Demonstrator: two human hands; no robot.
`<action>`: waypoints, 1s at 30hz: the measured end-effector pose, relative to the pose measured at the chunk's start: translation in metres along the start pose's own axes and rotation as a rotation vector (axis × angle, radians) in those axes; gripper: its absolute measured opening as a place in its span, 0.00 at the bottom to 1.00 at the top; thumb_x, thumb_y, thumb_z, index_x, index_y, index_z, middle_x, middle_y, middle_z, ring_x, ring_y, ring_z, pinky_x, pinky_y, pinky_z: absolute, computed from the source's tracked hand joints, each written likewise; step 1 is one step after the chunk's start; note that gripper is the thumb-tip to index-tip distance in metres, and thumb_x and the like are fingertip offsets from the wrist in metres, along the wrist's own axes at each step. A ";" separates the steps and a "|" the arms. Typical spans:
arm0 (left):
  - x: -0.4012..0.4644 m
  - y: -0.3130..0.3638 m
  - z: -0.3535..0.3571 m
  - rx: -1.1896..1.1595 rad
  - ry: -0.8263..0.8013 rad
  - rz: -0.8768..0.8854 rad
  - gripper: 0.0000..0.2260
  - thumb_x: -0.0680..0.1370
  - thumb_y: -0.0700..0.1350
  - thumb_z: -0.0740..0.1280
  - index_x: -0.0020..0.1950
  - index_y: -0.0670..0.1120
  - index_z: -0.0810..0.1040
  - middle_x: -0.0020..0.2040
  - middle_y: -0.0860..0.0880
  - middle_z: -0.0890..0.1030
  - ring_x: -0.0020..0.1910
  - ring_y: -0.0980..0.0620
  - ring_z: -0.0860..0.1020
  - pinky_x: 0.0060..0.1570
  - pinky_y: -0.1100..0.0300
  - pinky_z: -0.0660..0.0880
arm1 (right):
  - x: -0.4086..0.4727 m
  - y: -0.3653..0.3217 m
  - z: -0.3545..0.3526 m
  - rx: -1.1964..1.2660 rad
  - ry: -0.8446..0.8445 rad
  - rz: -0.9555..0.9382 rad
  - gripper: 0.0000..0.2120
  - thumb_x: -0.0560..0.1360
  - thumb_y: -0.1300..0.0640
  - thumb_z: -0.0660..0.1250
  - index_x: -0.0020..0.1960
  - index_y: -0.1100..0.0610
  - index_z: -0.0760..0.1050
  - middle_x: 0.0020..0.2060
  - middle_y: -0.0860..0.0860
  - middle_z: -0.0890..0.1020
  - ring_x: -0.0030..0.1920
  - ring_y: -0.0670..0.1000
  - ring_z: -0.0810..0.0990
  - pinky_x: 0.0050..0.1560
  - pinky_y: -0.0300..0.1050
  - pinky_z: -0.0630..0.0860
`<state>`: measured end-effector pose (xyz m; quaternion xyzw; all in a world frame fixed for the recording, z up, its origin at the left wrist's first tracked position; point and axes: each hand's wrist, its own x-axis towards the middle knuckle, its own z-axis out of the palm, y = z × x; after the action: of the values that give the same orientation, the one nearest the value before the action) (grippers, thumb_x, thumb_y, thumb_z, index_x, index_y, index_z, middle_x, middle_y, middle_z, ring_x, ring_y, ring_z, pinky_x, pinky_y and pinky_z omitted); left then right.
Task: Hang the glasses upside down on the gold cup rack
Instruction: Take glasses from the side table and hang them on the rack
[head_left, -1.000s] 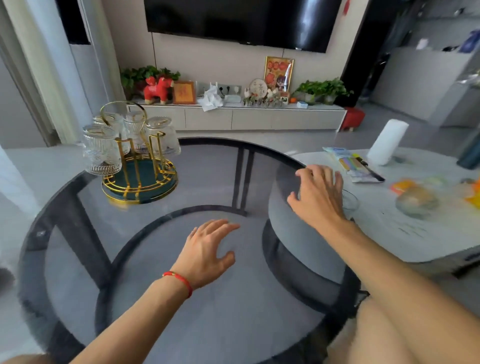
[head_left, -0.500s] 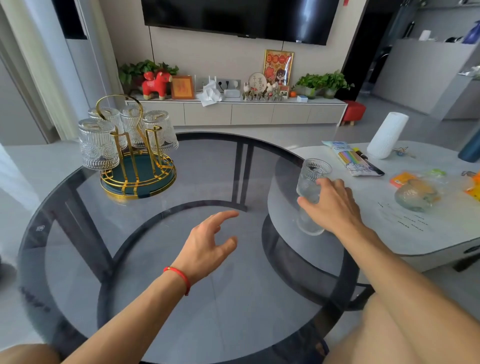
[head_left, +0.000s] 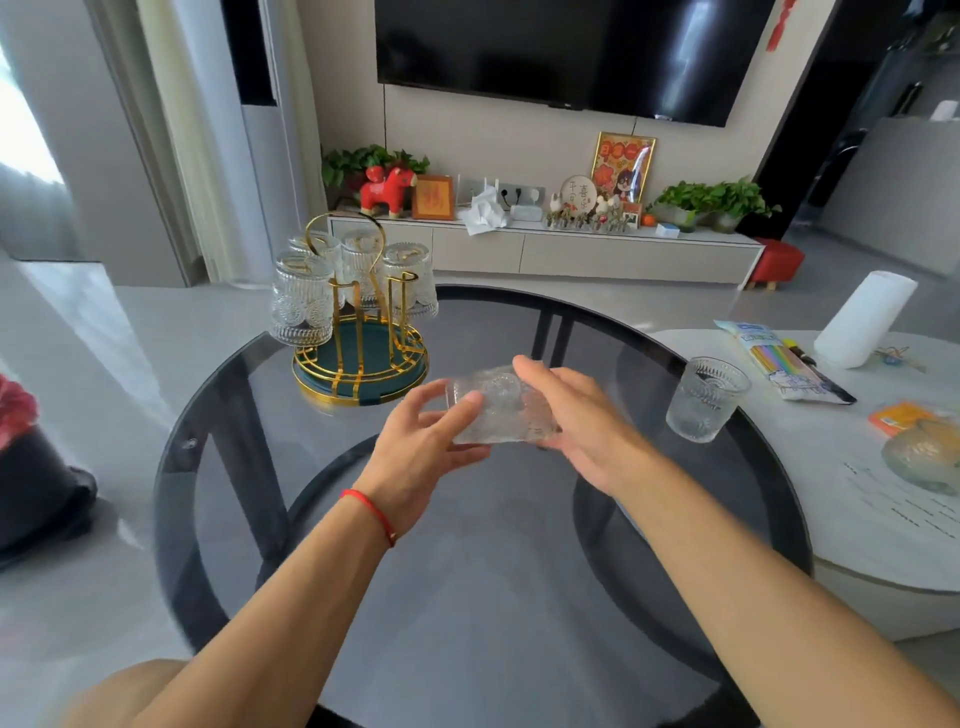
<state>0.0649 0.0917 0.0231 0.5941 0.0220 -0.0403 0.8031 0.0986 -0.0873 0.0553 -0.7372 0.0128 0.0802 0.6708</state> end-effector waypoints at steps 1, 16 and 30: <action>0.001 0.008 -0.008 -0.004 0.043 0.030 0.27 0.76 0.49 0.74 0.72 0.47 0.70 0.57 0.42 0.84 0.52 0.41 0.86 0.53 0.43 0.83 | 0.003 -0.004 0.005 -0.028 -0.061 -0.009 0.23 0.76 0.41 0.72 0.60 0.58 0.81 0.53 0.53 0.88 0.53 0.51 0.88 0.54 0.50 0.83; 0.015 0.060 -0.095 -0.005 0.358 0.392 0.20 0.73 0.52 0.74 0.64 0.51 0.78 0.52 0.49 0.86 0.46 0.52 0.85 0.42 0.59 0.80 | 0.056 -0.078 0.105 -0.627 -0.270 -0.556 0.46 0.65 0.45 0.83 0.78 0.45 0.64 0.71 0.48 0.77 0.69 0.51 0.77 0.69 0.55 0.75; 0.018 0.057 -0.111 -0.002 0.592 0.173 0.18 0.68 0.56 0.67 0.56 0.52 0.78 0.52 0.49 0.84 0.46 0.52 0.82 0.41 0.56 0.79 | 0.121 -0.105 0.160 -0.626 0.091 -0.704 0.49 0.66 0.41 0.80 0.80 0.53 0.63 0.74 0.54 0.75 0.72 0.55 0.73 0.62 0.42 0.69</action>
<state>0.0893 0.2132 0.0432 0.5788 0.2043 0.2032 0.7629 0.2153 0.0926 0.1284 -0.8662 -0.2334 -0.1844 0.4016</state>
